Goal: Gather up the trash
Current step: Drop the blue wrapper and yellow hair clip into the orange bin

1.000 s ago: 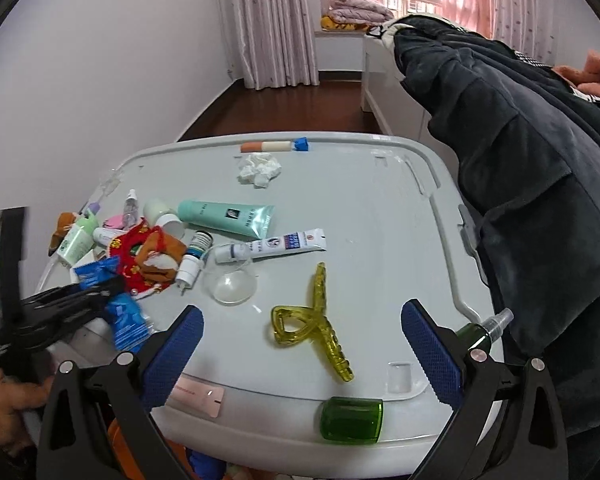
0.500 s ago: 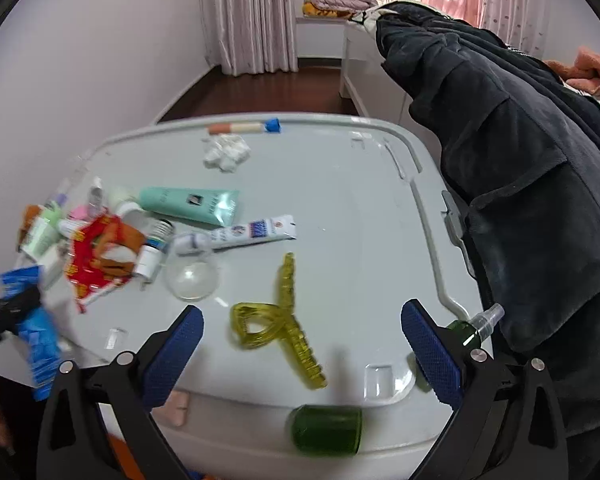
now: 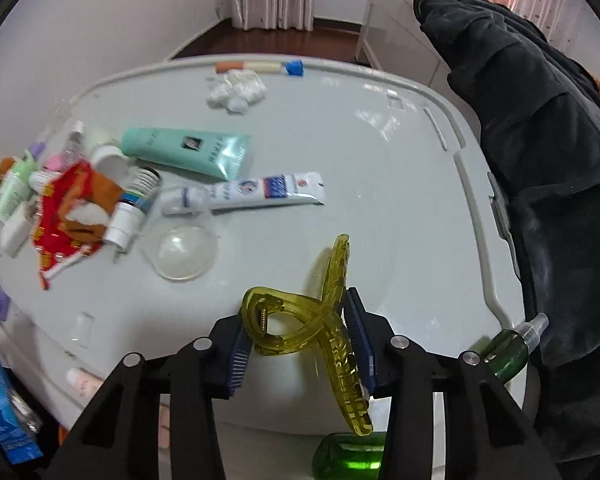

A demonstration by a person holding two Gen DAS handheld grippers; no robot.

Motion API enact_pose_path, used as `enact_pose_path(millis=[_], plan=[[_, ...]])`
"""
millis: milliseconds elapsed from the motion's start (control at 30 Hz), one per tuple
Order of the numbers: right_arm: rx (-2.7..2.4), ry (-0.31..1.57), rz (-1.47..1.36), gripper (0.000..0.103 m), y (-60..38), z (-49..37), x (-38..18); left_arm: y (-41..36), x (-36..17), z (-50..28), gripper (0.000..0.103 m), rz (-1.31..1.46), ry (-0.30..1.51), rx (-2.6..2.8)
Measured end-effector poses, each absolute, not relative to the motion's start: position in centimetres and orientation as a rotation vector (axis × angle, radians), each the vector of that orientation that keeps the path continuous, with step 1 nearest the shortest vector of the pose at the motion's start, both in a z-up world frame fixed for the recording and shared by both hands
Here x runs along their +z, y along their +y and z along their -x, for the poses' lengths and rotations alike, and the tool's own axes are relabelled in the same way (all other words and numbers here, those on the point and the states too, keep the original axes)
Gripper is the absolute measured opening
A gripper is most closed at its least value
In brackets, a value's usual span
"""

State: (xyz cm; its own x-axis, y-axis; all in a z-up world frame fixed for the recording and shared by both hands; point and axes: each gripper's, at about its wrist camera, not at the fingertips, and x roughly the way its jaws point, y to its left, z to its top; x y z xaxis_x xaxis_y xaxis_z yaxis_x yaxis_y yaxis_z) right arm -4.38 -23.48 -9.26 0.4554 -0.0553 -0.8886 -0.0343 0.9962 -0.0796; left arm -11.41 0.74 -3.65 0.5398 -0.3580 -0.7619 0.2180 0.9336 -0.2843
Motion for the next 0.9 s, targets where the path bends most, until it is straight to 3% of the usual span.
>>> enact_pose_path(millis=[367,600,667,733,833,900], plan=[[0.259,0.961,0.054,0.043,-18.8,12.9,-2.6,0.9,-3.4,16.7,0.028,0.087,1.004,-0.397],[0.389,1.122,0.031,0.044,-15.5,20.5,-7.1,1.0,-8.0,21.1,0.028,0.052,1.198,-0.451],[0.396,1.189,0.037,0.051,-15.0,21.4,-9.0,0.9,-9.5,21.3,0.035,0.060,1.276,-0.453],[0.380,1.216,0.030,0.083,-15.2,21.8,-9.9,1.2,-10.5,21.3,0.048,0.083,1.327,-0.438],[0.339,1.186,0.047,0.089,-15.6,22.0,-9.6,1.7,-10.9,21.2,0.063,0.076,1.335,-0.390],[0.317,1.161,0.033,0.094,-16.2,21.7,-9.2,2.1,-10.6,21.0,0.067,0.085,1.327,-0.371]])
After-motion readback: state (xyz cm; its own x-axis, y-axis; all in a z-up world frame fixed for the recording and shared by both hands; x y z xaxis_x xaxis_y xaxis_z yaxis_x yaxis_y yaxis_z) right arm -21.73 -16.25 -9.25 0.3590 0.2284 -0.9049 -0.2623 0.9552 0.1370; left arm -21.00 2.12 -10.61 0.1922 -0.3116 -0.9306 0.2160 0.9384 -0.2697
